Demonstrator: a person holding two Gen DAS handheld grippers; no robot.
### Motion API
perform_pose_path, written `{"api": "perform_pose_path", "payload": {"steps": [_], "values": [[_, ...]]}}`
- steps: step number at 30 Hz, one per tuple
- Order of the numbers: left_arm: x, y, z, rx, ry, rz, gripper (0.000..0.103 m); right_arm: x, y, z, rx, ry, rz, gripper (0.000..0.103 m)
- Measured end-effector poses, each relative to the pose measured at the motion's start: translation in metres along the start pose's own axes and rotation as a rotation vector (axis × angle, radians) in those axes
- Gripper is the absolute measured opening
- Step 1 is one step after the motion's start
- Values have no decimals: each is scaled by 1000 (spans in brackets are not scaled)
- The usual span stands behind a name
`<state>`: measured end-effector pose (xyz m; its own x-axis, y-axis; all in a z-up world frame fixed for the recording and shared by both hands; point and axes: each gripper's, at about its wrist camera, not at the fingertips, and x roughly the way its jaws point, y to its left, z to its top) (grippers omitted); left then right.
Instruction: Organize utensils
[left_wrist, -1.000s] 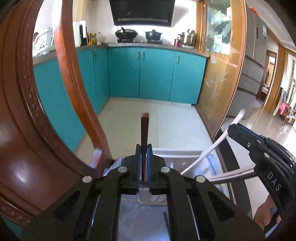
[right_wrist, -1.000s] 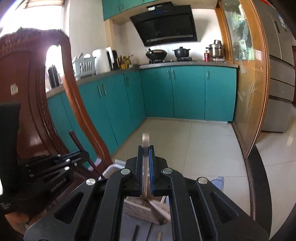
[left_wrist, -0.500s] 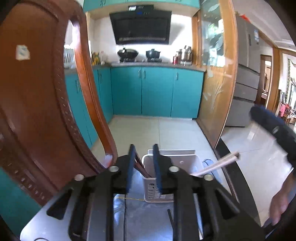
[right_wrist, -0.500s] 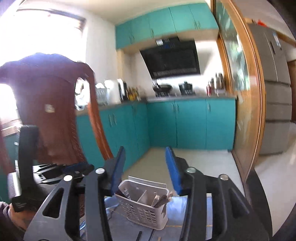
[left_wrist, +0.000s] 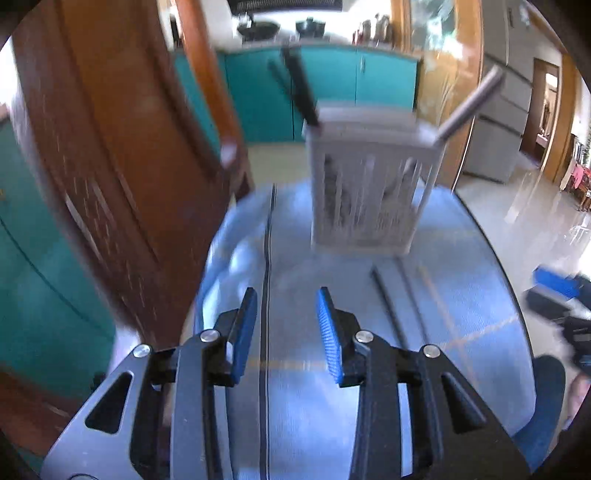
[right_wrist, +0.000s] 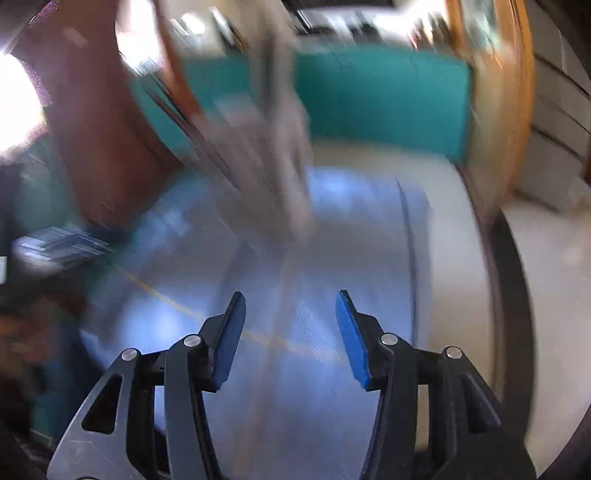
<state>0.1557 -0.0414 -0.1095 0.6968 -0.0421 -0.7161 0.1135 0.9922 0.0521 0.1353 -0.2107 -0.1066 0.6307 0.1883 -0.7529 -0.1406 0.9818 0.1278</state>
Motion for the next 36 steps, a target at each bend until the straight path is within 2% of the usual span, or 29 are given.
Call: {"api": "perform_pose_path", "payload": {"steps": [2,5,14,16,18,20,29,36], "values": [[3,0,-10,6,25,-6,34,31,1,-10,31,107,-38,50],[1,0,-22,31,46,-9,34,54,7,-11,70,167,-28,51],[5,-1,-34,37,89,-16,39,73,46,-5,-38,173,-102,52],[6,-3,-35,37,96,-19,39,74,50,-5,-52,162,-115,46],[9,-5,-37,44,102,-22,41,72,51,-5,-51,153,-118,23],[10,-8,-38,49,109,-24,41,72,50,-4,-40,155,-113,7],[18,-14,-39,52,132,-35,41,59,18,-5,143,154,-66,6],[27,-17,-41,34,164,-51,42,54,10,-2,165,153,-70,6]]}}
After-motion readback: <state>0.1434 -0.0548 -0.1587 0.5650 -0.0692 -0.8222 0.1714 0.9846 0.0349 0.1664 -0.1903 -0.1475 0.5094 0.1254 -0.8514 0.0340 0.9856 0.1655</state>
